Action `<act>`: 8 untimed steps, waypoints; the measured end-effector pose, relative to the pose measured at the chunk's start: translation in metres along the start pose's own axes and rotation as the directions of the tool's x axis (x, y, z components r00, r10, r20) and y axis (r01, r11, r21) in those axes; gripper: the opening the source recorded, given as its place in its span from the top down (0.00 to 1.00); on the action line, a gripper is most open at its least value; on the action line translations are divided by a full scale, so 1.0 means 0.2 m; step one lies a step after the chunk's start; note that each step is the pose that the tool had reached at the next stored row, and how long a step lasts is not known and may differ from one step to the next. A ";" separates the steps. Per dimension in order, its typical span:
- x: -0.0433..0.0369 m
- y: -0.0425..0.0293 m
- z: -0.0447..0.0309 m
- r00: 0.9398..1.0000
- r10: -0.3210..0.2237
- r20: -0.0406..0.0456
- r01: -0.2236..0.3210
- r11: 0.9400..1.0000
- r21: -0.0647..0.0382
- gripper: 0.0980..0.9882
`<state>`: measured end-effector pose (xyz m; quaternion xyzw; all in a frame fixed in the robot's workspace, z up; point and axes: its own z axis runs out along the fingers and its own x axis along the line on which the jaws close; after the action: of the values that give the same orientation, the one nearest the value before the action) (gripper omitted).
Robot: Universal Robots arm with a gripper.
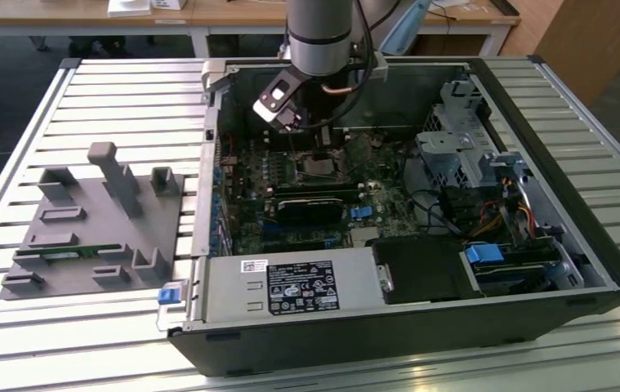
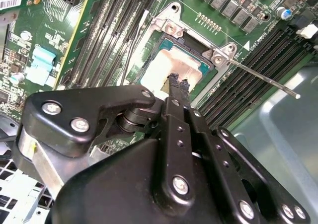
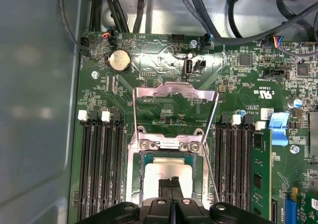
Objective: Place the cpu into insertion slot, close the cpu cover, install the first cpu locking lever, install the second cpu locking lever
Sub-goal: 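Close the cpu cover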
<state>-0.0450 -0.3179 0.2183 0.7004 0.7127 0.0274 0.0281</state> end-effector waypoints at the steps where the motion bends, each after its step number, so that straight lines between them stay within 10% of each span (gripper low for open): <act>1: 0.000 0.000 -0.001 1.000 0.000 0.000 0.000 1.000 0.000 0.99; 8: 0.000 0.001 -0.013 1.000 0.000 0.000 0.000 1.000 0.000 0.99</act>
<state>-0.0450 -0.3179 0.2208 0.7003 0.7127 0.0272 0.0281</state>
